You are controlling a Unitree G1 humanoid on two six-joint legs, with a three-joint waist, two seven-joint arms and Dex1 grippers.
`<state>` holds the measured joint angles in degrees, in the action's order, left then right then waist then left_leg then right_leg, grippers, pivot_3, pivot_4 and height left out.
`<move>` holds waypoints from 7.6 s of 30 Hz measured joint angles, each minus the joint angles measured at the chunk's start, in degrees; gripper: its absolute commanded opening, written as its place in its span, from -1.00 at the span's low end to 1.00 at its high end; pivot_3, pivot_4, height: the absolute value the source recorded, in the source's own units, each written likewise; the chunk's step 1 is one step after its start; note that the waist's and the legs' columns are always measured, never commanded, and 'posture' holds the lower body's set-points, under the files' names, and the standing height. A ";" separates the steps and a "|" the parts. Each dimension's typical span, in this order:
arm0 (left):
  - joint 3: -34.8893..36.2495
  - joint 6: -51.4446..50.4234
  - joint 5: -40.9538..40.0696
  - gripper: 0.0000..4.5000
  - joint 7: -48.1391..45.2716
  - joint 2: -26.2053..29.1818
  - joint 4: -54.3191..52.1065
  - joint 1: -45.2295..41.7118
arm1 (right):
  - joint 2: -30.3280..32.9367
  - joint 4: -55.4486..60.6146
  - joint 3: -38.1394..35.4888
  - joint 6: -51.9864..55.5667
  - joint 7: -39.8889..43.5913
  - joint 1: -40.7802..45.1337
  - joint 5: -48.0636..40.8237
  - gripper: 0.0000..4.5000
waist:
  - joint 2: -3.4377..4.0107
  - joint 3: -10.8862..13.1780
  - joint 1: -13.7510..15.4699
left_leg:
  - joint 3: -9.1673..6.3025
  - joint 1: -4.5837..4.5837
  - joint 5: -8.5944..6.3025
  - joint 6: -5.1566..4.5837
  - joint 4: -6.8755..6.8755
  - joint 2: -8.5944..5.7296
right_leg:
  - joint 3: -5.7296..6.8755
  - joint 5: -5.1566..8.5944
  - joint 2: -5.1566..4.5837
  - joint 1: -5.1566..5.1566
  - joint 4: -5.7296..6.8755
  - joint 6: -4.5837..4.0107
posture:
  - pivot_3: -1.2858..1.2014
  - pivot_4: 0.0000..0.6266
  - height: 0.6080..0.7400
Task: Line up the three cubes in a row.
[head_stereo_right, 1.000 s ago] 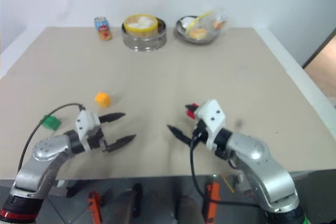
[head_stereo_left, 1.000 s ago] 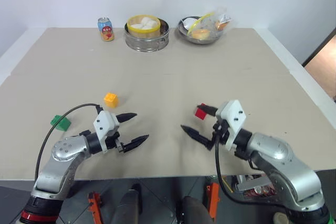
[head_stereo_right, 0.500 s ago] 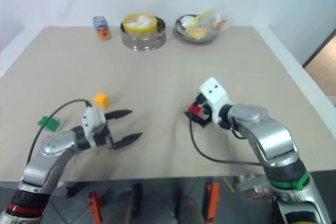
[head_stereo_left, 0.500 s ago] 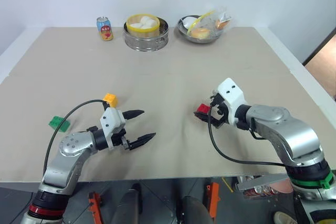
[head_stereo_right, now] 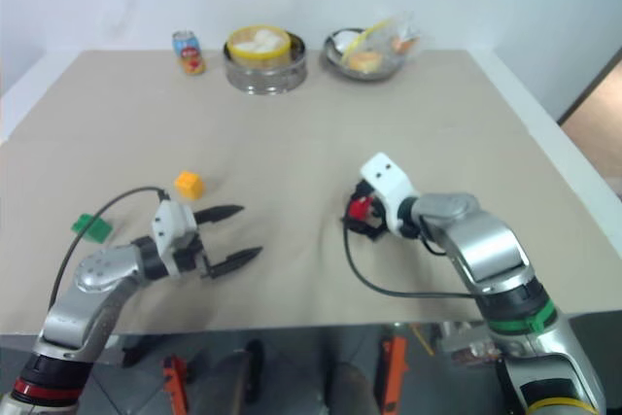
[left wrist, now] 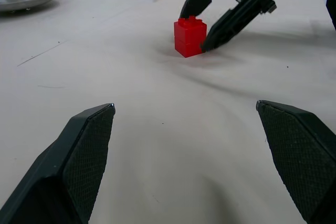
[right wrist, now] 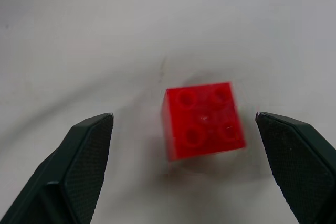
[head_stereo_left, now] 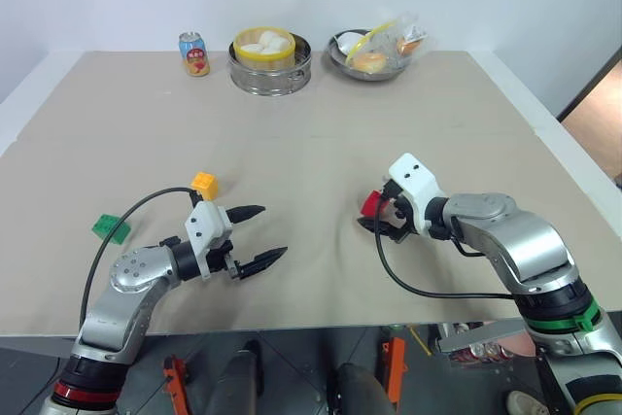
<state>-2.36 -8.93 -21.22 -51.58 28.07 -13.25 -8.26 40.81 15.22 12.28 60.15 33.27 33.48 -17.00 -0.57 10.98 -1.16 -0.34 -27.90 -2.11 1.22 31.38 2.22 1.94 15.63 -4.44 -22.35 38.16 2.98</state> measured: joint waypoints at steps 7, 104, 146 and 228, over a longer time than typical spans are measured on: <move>-0.01 -0.01 0.66 1.00 1.27 -0.05 -0.01 0.04 | -1.20 -4.10 1.32 -1.36 -0.04 0.77 2.91 -0.33 | 0.00 0.00 0.01 | 0.12 -0.07 -0.03 -0.01 0.02 0.13 | -0.02 -0.08 0.03 -0.11 0.00 -0.08 | 0.03 -0.52 1.00; 25.69 -3.60 -0.96 1.00 26.99 -2.40 -11.85 19.08 | -22.28 5.68 -4.15 -18.25 16.36 1.11 -5.78 0.99 | -0.04 -0.03 -0.14 | 1.50 -0.34 -0.35 0.21 0.29 1.45 | 0.49 -1.04 0.04 -1.11 -0.14 -0.35 | 0.03 -0.52 1.00; 33.40 -7.91 -5.85 0.63 17.33 7.66 10.55 16.42 | -16.06 -0.64 2.99 -33.47 22.04 0.10 -1.68 1.00 | -0.17 -0.10 0.03 | 3.14 -0.43 -0.75 0.58 0.30 2.77 | 1.80 -2.52 -0.71 -1.99 -1.08 -0.31 | 0.03 -0.52 1.00; 5.40 -15.43 -1.22 0.98 -13.76 15.96 7.96 -12.56 | -7.76 11.10 -0.60 -24.29 16.54 -4.45 -7.30 1.00 | -0.20 -0.13 1.57 | 3.24 -0.54 -0.95 0.67 1.21 3.47 | 2.82 -3.07 -0.84 -1.96 -1.09 -0.42 | 0.03 -0.52 1.00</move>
<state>3.04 -24.36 -22.44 -65.34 44.03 -5.29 -20.82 33.05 26.33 11.68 35.85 49.81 29.03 -24.30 -0.77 10.85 0.41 2.90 -28.43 -3.06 1.89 32.59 5.69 4.76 12.56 -5.28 -24.31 37.07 2.55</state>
